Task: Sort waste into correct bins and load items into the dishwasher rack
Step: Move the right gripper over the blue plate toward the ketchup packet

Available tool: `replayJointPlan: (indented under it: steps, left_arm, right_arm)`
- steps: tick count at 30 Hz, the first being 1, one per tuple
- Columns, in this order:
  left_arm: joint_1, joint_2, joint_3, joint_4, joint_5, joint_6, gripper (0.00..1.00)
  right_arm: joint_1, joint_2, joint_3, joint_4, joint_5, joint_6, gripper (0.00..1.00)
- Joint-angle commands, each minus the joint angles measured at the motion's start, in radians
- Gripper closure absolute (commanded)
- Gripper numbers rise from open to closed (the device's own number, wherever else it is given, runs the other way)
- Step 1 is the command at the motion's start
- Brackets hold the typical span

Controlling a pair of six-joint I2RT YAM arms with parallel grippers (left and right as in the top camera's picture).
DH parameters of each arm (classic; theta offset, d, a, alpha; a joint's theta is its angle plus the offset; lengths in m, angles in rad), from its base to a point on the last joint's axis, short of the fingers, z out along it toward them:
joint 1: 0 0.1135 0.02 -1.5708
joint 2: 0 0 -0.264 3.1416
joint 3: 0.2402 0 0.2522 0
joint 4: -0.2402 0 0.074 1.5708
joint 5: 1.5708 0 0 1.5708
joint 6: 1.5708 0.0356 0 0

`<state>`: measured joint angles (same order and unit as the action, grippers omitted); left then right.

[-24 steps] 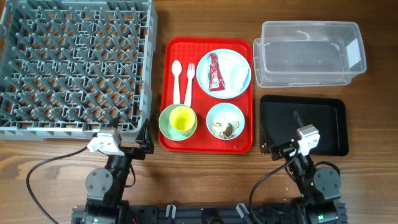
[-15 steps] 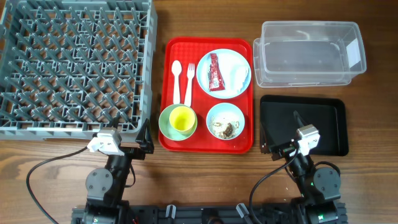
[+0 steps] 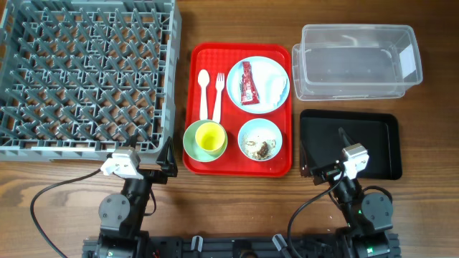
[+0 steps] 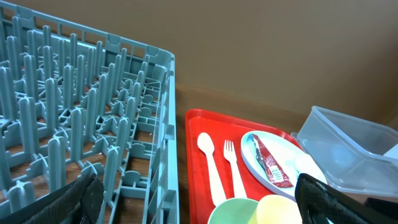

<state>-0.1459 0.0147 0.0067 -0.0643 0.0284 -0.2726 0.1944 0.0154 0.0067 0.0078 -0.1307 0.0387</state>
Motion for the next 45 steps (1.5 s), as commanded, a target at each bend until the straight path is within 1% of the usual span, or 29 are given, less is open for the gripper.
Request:
replayJointPlan:
  steps: [1, 5, 6, 7, 8, 11, 13, 15, 16, 19, 22, 25, 28, 30, 32, 33, 35, 37, 38, 39, 40, 42, 45]
  left_arm:
    - [-0.005, -0.005, 0.0, -0.011, 0.004, -0.008, 0.0]
    - [-0.006, -0.005, 0.0, 0.0, 0.016, -0.009, 0.0]
    - [-0.006, -0.005, 0.0, 0.0, 0.016, -0.009, 0.0]
    - [-0.006, -0.005, 0.0, 0.003, 0.017, -0.01, 0.0]
    - [-0.006, -0.005, 0.0, 0.034, 0.049, -0.01, 0.0]
    - [-0.006, -0.005, 0.01, 0.196, 0.181, -0.012, 0.0]
    - [-0.005, -0.005, 0.061, 0.227, 0.184, -0.039, 0.0]
    - [-0.005, 0.002, 0.129, 0.227, 0.18, -0.043, 0.0]
    - [-0.005, 0.028, 0.196, 0.198, 0.18, -0.043, 0.0]
    - [-0.005, 0.161, 0.402, 0.003, 0.187, -0.051, 0.0]
    - [-0.005, 0.407, 0.702, -0.314, 0.23, -0.05, 0.0]
    - [-0.006, 0.636, 0.966, -0.57, 0.253, -0.05, 0.0]
    - [-0.006, 0.862, 1.223, -0.82, 0.252, -0.05, 0.0]
    - [-0.006, 0.969, 1.314, -0.907, 0.252, -0.05, 0.0]
    - [-0.006, 1.031, 1.327, -0.932, 0.256, -0.05, 0.0]
    - [-0.006, 1.056, 1.327, -0.951, 0.257, -0.051, 0.0]
    - [-0.006, 1.101, 1.327, -0.991, 0.28, -0.051, 0.0]
    - [-0.006, 1.133, 1.327, -1.014, 0.336, -0.05, 0.0]
    - [-0.006, 1.144, 1.327, -1.014, 0.354, -0.051, 0.0]
    - [-0.006, 1.161, 1.327, -1.014, 0.36, -0.05, 0.0]
    - [-0.006, 1.168, 1.327, -1.014, 0.36, -0.05, 0.0]
    - [-0.006, 1.178, 1.327, -1.014, 0.36, -0.05, 0.0]
    - [-0.006, 1.184, 1.327, -1.014, 0.36, -0.05, 0.0]
  right_arm:
    - [-0.006, 0.002, -0.002, 0.002, -0.001, -0.01, 0.0]
    - [-0.006, 0.002, -0.002, 0.003, -0.004, -0.002, 0.0]
    - [-0.006, 0.002, -0.002, 0.003, -0.005, 0.008, 0.0]
    - [-0.006, 0.002, -0.001, 0.003, -0.006, 0.048, 0.0]
    - [-0.006, 0.002, 0.005, 0.003, -0.026, 0.081, 0.0]
    - [-0.006, 0.002, 0.068, -0.002, -0.15, 0.093, 0.0]
    - [-0.006, 0.01, 0.178, -0.064, -0.166, 0.093, 0.0]
    - [-0.006, 0.051, 0.31, -0.171, -0.145, 0.053, 0.0]
    - [-0.006, 0.11, 0.42, -0.265, -0.13, 0.035, 0.0]
    - [-0.006, 0.297, 0.641, -0.453, -0.158, 0.052, 0.0]
    - [-0.006, 0.55, 0.887, -0.674, -0.206, 0.068, 0.0]
    - [-0.006, 0.789, 1.116, -0.896, -0.23, 0.066, 0.0]
    - [-0.006, 1.009, 1.312, -1.055, -0.245, 0.084, 0.0]
    - [-0.006, 1.113, 1.361, -1.057, -0.323, 0.173, 0.0]
    - [-0.001, 1.193, 1.36, -0.98, -0.422, 0.163, 0.0]
    - [0.008, 1.242, 1.36, -0.945, -0.43, 0.157, 0.03]
    - [0.031, 1.325, 1.36, -0.906, -0.366, 0.148, 0.09]
    - [0.06, 1.4, 1.36, -0.877, -0.285, 0.148, 0.16]
    - [0.078, 1.442, 1.36, -0.857, -0.203, 0.155, 0.16]
    - [0.11, 1.539, 1.36, -0.809, -0.021, 0.237, 0.24]
    - [0.118, 1.581, 1.36, -0.791, 0.017, 0.258, 0.28]
    - [0.129, 1.671, 1.36, -0.749, 0.023, 0.259, 0.34]
    - [0.136, 1.796, 1.36, -0.685, 0.066, 0.292, 0.35]
